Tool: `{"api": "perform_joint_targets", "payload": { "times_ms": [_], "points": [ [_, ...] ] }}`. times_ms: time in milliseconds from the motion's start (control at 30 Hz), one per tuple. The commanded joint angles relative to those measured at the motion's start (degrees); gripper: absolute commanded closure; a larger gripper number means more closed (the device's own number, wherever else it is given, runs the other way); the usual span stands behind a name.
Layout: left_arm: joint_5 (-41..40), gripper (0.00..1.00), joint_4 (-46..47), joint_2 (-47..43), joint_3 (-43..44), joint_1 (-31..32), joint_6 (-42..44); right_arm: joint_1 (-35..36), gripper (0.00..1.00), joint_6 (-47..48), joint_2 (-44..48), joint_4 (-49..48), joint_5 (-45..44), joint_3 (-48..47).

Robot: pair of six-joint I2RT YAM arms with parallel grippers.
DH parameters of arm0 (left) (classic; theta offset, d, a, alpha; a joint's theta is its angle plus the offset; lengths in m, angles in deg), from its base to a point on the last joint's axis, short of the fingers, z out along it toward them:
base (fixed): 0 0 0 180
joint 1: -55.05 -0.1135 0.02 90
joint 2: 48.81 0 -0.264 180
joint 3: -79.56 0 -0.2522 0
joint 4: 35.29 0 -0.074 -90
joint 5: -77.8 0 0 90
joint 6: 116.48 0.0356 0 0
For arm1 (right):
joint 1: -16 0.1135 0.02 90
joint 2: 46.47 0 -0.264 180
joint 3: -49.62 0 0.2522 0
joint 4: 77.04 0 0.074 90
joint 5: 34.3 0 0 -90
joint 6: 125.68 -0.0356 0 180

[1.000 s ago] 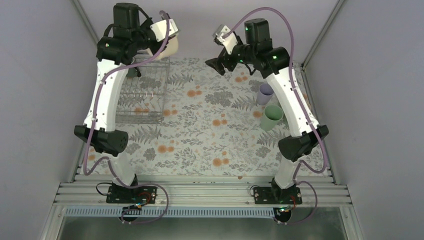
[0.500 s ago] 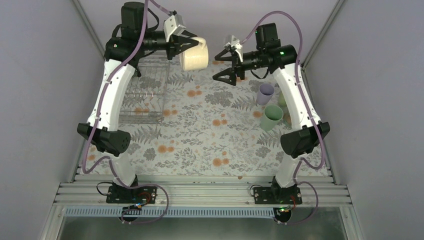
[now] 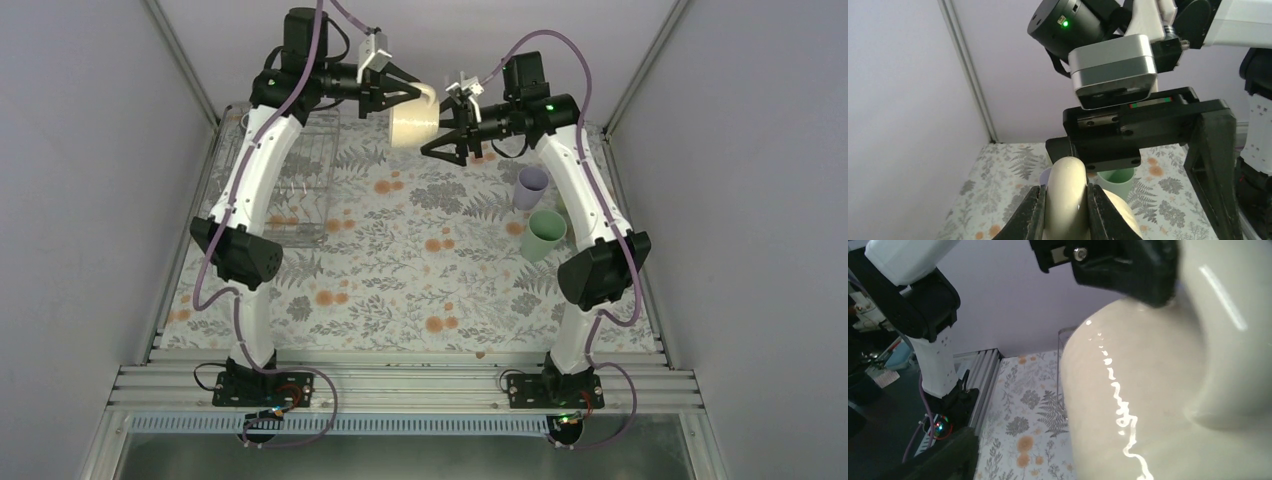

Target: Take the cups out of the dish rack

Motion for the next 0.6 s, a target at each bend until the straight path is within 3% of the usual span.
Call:
{"api": "perform_joint_targets", "payload": {
  "times_ms": [0,33,100,133,300,467,500,567],
  "points": [
    [5.9,0.98,4.7,0.7,4.5,1.4,-0.7,0.2,0.22,-6.4,0.4,-7.2,5.1,-0.1],
    [6.0,0.98,4.7,1.0,4.9,1.6,-0.8,0.2,0.28,-6.9,-0.1,-7.4,5.4,-0.4],
    [6.2,0.98,4.9,1.2,5.6,2.1,-1.0,0.1,0.57,-7.6,-0.9,-7.2,5.6,-0.9],
    [6.1,0.98,5.0,1.0,5.7,2.3,-1.1,0.1,0.66,-8.5,-1.0,-7.9,5.2,-0.7],
    [7.0,0.98,4.5,-0.4,4.9,2.5,-0.5,0.2,0.64,-10.9,-0.4,-10.1,5.2,0.9],
    [5.9,0.95,1.7,-2.9,2.7,2.9,2.8,0.2,0.96,-12.4,1.6,-11.8,2.9,1.8],
    [5.2,0.89,1.2,-3.4,2.4,2.9,3.5,0.2,0.97,-12.5,2.0,-11.7,2.0,1.8],
    [4.2,0.66,-0.4,-4.5,1.5,2.8,5.9,0.3,0.97,-11.8,2.2,-9.6,-1.2,0.5]
  ]
}}
